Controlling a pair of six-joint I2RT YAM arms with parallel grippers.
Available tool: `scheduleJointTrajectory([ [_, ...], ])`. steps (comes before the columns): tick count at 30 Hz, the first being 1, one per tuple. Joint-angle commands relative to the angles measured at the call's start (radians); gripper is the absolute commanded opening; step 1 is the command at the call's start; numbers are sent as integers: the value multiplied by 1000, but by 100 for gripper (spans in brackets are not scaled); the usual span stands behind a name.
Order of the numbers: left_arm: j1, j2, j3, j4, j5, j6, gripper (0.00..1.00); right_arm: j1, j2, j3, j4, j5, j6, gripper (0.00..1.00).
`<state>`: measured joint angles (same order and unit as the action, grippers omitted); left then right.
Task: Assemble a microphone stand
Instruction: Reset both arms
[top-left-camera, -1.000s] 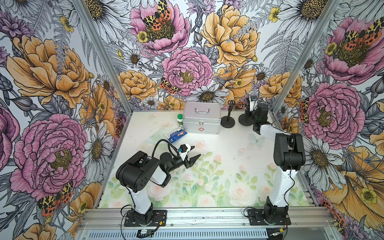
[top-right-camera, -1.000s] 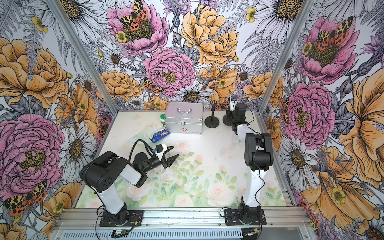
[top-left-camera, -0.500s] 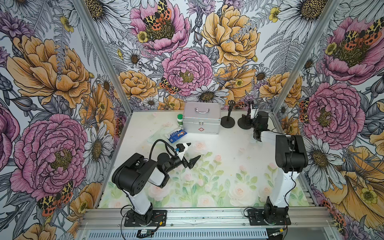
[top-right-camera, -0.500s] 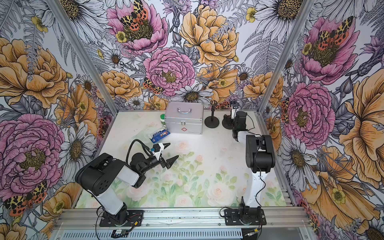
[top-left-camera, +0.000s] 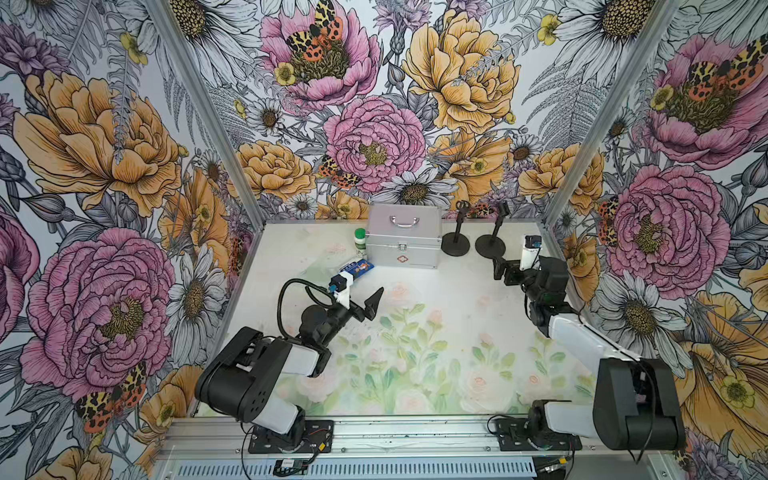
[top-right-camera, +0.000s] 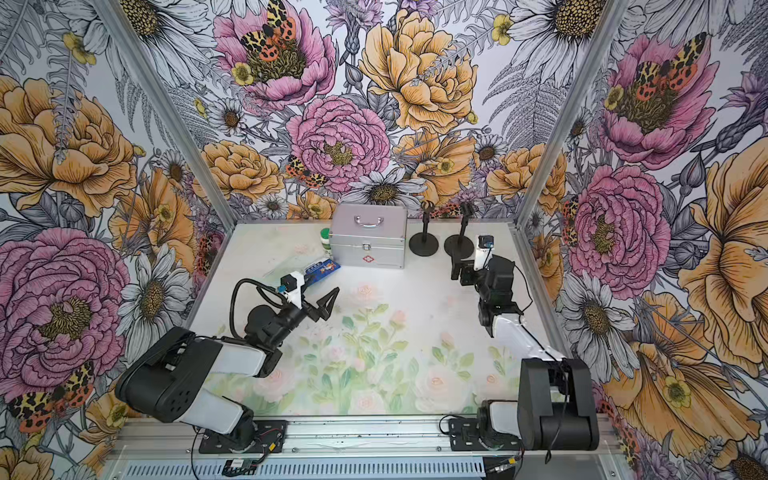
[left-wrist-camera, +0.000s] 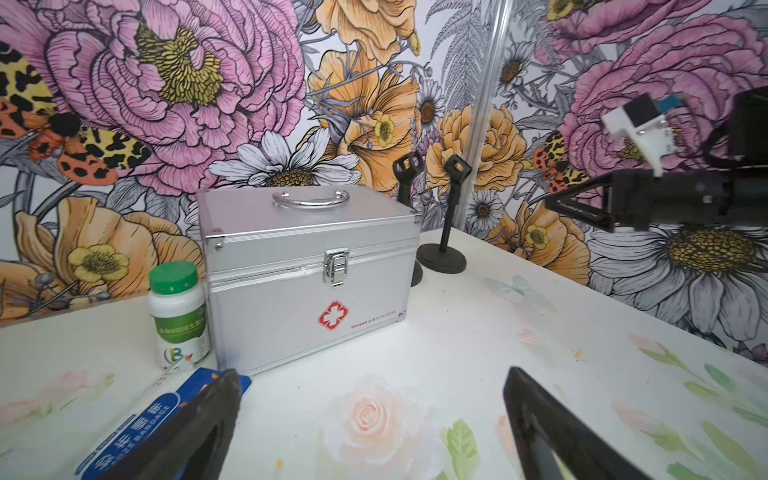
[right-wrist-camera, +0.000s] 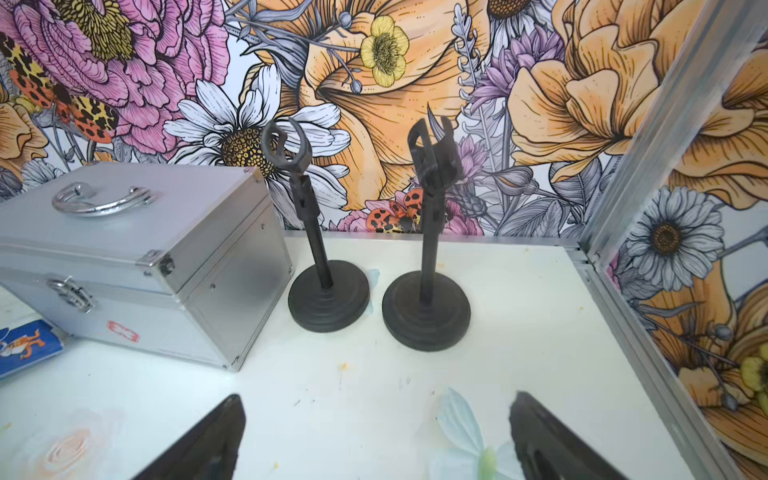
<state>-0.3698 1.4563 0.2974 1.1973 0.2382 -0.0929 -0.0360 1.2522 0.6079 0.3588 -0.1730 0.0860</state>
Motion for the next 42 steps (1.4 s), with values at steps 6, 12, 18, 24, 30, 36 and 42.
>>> scheduleJointTrajectory([
  [6, 62, -436, 114, -809, -401, 6, 99, 9, -205, -223, 0, 100, -21, 100],
  [12, 40, -544, 70, -918, -677, 134, 99, 10, -114, -335, 271, 123, 8, 100],
  [18, 56, -589, -35, -837, -714, 300, 99, 13, 39, -331, 473, 83, -48, 100],
  [24, 127, -474, -57, -728, -725, 309, 99, 16, 250, -320, 658, 161, -43, 100],
  [30, 155, -293, -3, -647, -654, 339, 99, 19, 264, -284, 605, 175, -45, 100],
  [36, 226, -179, 50, -545, -465, 296, 99, 11, 276, -215, 487, 167, -37, 100],
  [42, 358, -99, 147, -624, -237, 235, 99, 13, 276, -217, 488, 170, -38, 100],
])
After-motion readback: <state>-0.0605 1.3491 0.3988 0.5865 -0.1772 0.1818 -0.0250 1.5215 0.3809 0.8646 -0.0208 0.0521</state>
